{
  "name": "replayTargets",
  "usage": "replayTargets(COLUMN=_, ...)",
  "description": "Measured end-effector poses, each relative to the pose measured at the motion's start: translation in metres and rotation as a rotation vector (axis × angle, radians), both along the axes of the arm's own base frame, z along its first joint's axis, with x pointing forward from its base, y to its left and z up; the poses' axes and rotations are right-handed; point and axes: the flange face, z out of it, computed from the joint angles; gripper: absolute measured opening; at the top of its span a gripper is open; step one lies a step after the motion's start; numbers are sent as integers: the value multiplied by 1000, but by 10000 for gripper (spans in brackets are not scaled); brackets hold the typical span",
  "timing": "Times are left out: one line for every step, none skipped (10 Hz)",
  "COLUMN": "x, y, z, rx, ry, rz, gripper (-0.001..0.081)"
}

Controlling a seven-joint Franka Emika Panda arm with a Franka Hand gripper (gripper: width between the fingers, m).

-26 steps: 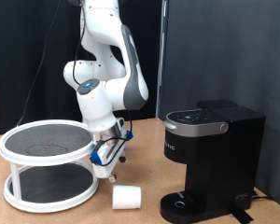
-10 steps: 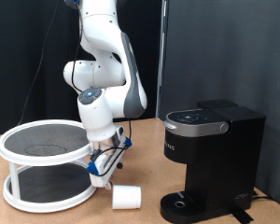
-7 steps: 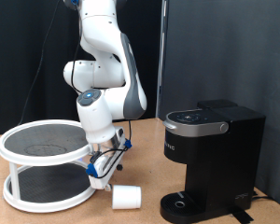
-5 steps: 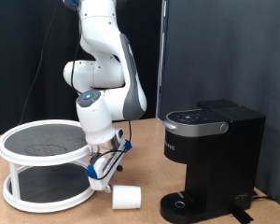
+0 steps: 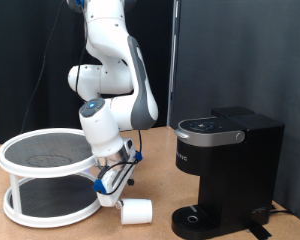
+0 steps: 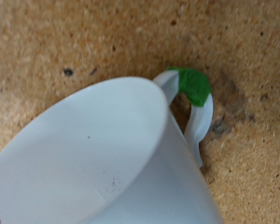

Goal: Make a cup of coffee with the keurig machine

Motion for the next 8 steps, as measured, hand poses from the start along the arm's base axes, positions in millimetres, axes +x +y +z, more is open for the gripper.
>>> replayTargets(x=1, y=0, z=0, rx=8, ry=-8, rz=6, gripper=734)
replayTargets(x=2, y=1, z=0, rx=15, ry=-13, rz=8, gripper=734)
replayTargets(x=3, y=2, z=0, rx=23, ry=-16, rz=11, gripper=734)
replayTargets(x=4, y=3, z=1, rx=33, ry=-23, rz=14, gripper=734)
replayTargets(x=5, y=4, z=2, rx=44, ry=-32, rz=16, gripper=726)
replayTargets(x=6, y=4, z=2, rx=50, ry=-38, rz=21, gripper=726)
replayTargets(x=6, y=5, z=3, rx=52, ry=-40, rz=21, gripper=559)
replayTargets(x=7, y=5, z=3, rx=53, ry=-40, rz=22, gripper=559)
